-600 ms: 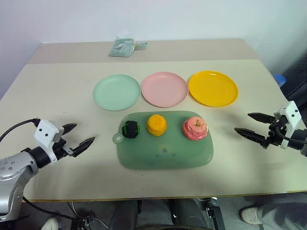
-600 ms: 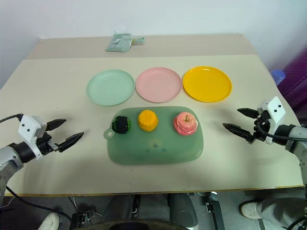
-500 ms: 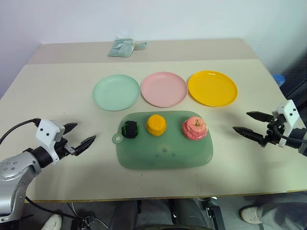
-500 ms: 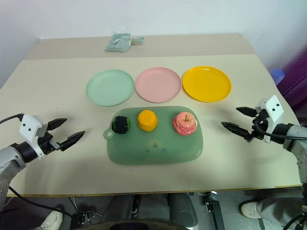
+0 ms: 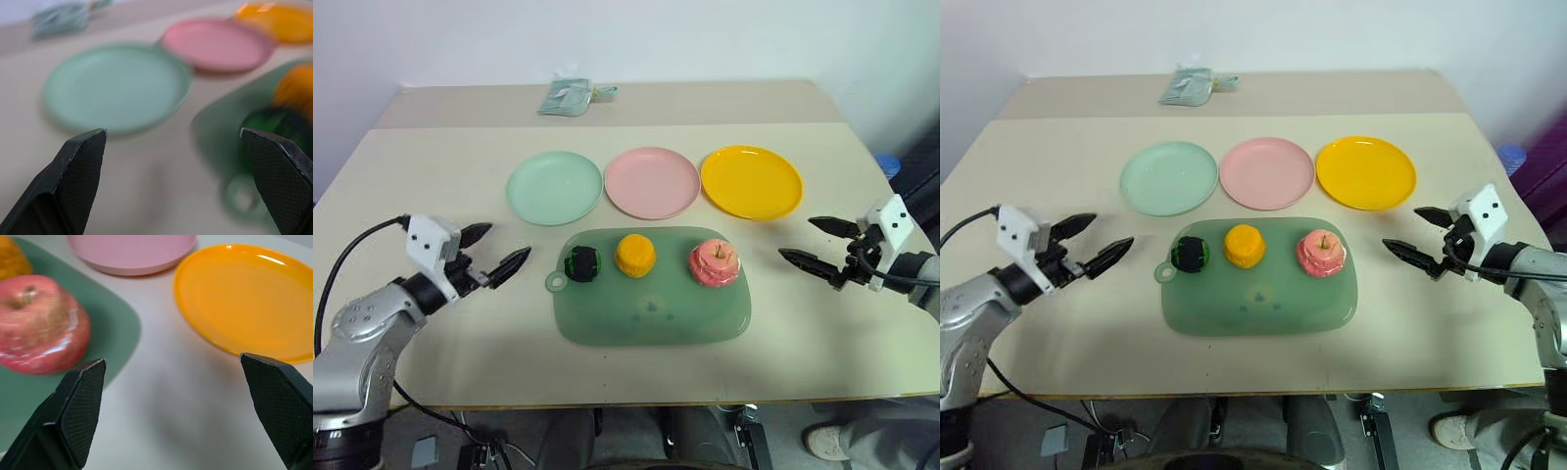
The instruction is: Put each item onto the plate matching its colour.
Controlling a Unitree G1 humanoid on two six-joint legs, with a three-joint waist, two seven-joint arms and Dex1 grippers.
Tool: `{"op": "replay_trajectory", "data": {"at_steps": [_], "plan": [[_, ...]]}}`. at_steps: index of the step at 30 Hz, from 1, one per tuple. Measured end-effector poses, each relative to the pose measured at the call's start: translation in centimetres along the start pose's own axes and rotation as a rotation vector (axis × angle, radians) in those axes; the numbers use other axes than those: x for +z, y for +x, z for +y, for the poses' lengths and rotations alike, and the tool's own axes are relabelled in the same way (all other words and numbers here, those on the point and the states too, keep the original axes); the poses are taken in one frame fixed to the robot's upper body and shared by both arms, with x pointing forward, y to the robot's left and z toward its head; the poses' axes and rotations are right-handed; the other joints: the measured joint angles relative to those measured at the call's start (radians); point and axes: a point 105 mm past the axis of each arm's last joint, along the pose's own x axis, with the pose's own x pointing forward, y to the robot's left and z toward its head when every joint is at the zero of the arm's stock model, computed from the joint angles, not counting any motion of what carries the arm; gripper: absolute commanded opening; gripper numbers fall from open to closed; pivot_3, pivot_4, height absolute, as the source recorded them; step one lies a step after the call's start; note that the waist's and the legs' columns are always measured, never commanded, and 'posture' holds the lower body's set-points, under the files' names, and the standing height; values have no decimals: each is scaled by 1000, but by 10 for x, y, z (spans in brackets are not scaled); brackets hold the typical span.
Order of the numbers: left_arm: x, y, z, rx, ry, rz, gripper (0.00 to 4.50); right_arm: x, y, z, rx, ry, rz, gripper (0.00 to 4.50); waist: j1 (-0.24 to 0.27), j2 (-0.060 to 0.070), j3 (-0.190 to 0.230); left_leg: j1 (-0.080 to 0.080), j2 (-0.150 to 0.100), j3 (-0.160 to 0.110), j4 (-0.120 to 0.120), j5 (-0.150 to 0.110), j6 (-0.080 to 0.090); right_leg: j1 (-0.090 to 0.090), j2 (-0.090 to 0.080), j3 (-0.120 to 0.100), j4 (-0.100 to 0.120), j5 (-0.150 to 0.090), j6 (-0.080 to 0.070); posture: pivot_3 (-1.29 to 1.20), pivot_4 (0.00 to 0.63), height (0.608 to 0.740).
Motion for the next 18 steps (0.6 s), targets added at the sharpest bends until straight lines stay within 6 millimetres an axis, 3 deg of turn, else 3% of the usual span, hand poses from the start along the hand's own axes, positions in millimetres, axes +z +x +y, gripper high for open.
{"op": "replay_trajectory", "data": {"at_steps": [3,9,13,16,18], "plan": [[4,16,-14,-129,35,17,4500,8,-7,13,26,7,-21,4459,-2,0,0,0,-1,0,0,0,0,0,1,0,1,0,0,0,150,740],[-23,49,-30,-351,180,204,4500,14,-13,90,288,31,-21,4459,-3,0,0,0,-1,0,0,0,0,0,3,-1,1,0,0,0,150,740],[-30,69,-33,-395,212,217,4500,23,-11,109,330,30,-68,4459,-1,-1,0,0,-1,0,1,0,0,1,3,-1,1,0,0,0,150,740],[-36,74,-36,-416,210,233,3629,23,-8,109,311,44,-84,4500,-3,-1,0,0,-1,0,1,0,0,0,3,-1,1,0,0,0,150,740],[-39,74,-34,-413,209,240,2656,24,-6,108,298,48,-97,4500,-4,-1,0,0,-1,0,1,0,0,0,3,-1,1,0,0,0,150,740]]}}
